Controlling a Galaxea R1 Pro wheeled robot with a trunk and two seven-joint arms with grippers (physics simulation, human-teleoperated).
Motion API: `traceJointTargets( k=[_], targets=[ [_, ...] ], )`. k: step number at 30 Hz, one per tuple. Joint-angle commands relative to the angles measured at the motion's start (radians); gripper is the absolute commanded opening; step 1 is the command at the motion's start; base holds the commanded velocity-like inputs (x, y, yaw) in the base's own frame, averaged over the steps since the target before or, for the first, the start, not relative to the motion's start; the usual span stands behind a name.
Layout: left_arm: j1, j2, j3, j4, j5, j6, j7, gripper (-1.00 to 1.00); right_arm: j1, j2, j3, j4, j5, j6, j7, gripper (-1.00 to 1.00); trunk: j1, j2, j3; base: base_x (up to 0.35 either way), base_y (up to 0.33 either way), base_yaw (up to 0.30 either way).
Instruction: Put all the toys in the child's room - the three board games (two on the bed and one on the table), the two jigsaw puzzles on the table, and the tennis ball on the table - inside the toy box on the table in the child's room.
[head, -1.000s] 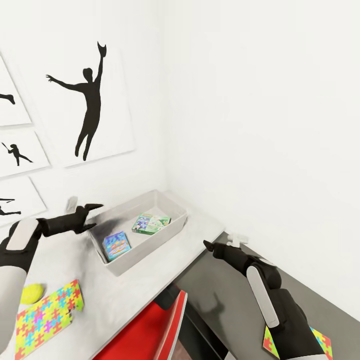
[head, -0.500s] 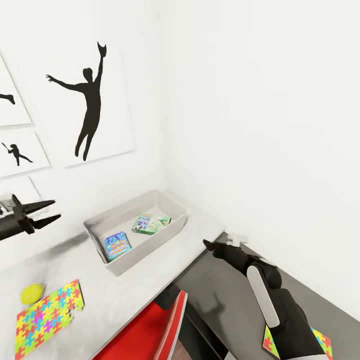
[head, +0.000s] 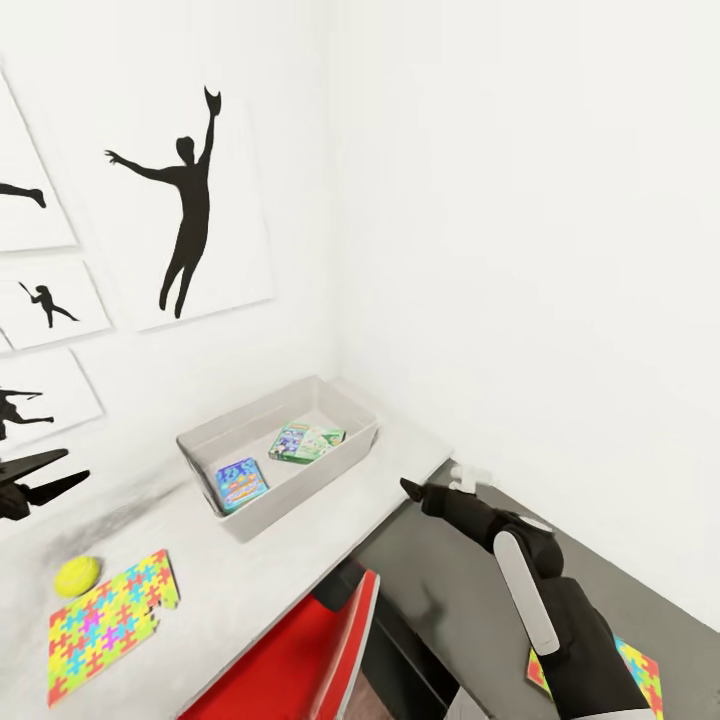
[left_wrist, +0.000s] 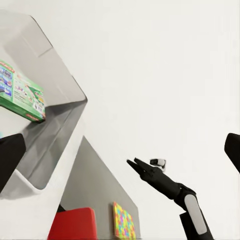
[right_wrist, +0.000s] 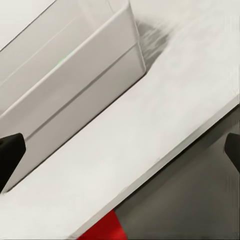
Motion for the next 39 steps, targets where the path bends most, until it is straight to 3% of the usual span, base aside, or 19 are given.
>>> traceJointTargets(
  k=[1,18,30,39],
  targets=[
    [0.0,0.001,-0.001,0.001,0.004,0.006,-0.004,1.0,-0.001,0.0,-0.001,-0.003,0.001,0.005,0.004,1.0,0.0,-0.001,-0.001,-0.229,0.075,0.0],
    [0.001,0.003,-0.001,-0.002,0.003,-0.001,-0.011,1.0,-0.001,0.0,-0.001,-0.006,0.01,-0.024,0.02,1.0,0.0,-0.001,0.01,-0.25,-0.067,0.0],
    [0.001,0.002,-0.001,-0.007,0.003,-0.002,-0.011,1.0,-0.002,0.001,-0.001,-0.008,0.005,-0.046,0.018,1.0,0.0,-0.001,0.01,-0.03,-0.041,0.0],
    [0.001,0.002,-0.001,-0.007,0.003,-0.002,-0.011,1.0,-0.001,0.0,0.001,-0.064,0.002,-0.04,0.018,1.0,0.0,-0.001,0.01,-0.059,0.006,0.0]
  ],
)
